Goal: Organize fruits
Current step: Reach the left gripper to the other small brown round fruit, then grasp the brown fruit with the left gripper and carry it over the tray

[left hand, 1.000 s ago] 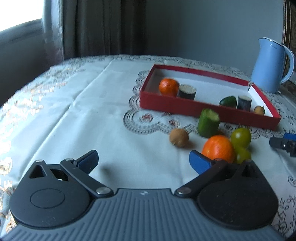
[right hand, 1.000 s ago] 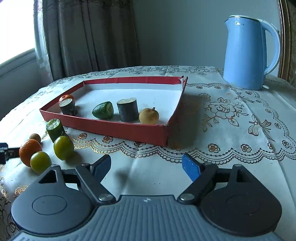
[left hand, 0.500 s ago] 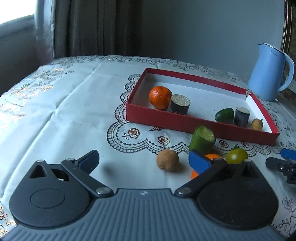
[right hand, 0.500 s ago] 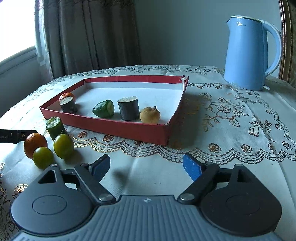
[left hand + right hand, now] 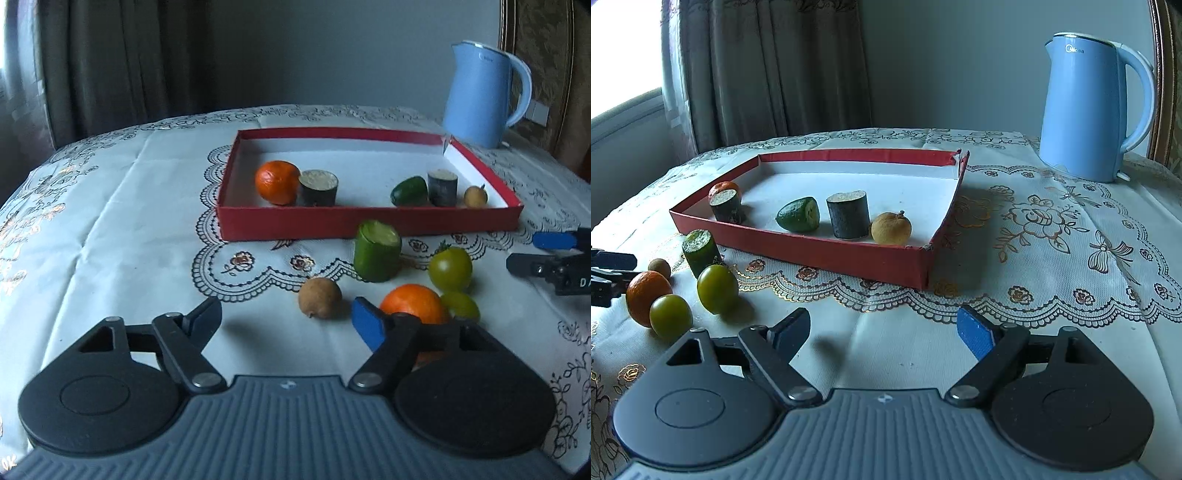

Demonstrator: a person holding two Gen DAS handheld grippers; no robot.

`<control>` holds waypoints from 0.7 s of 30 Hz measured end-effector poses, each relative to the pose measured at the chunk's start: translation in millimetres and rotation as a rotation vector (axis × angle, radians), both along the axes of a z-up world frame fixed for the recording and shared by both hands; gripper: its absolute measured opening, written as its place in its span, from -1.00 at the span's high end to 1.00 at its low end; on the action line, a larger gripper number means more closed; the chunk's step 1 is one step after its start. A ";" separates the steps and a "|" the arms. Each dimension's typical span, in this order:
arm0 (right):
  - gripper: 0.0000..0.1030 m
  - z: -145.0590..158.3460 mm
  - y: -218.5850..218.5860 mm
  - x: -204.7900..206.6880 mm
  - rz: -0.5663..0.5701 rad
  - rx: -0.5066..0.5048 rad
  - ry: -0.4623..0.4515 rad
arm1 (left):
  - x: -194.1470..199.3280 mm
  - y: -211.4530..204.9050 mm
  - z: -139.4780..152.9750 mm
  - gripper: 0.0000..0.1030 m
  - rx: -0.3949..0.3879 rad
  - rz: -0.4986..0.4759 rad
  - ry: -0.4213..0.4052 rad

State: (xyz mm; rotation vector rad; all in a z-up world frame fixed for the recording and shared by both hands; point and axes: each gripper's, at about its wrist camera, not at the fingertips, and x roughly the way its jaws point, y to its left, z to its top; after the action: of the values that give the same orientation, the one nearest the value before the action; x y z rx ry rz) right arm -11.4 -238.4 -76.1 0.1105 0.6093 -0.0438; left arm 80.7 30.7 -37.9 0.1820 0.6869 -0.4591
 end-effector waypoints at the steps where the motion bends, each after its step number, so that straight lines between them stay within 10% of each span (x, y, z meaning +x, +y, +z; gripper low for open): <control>1: -0.69 -0.2 0.2 0.0 0.000 -0.002 0.000 | 0.4 -2.3 -0.7 -0.28 0.006 -0.008 -0.002; 21: -0.69 -0.6 0.4 0.4 0.002 -0.005 0.002 | -4.0 -16.9 -0.5 0.54 0.001 -0.037 -0.021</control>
State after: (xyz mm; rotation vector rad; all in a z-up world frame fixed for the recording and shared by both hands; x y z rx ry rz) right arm -11.0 -238.0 -76.7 0.1046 0.6114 -0.0439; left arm 76.7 13.9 -38.4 0.2005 0.6639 -0.4912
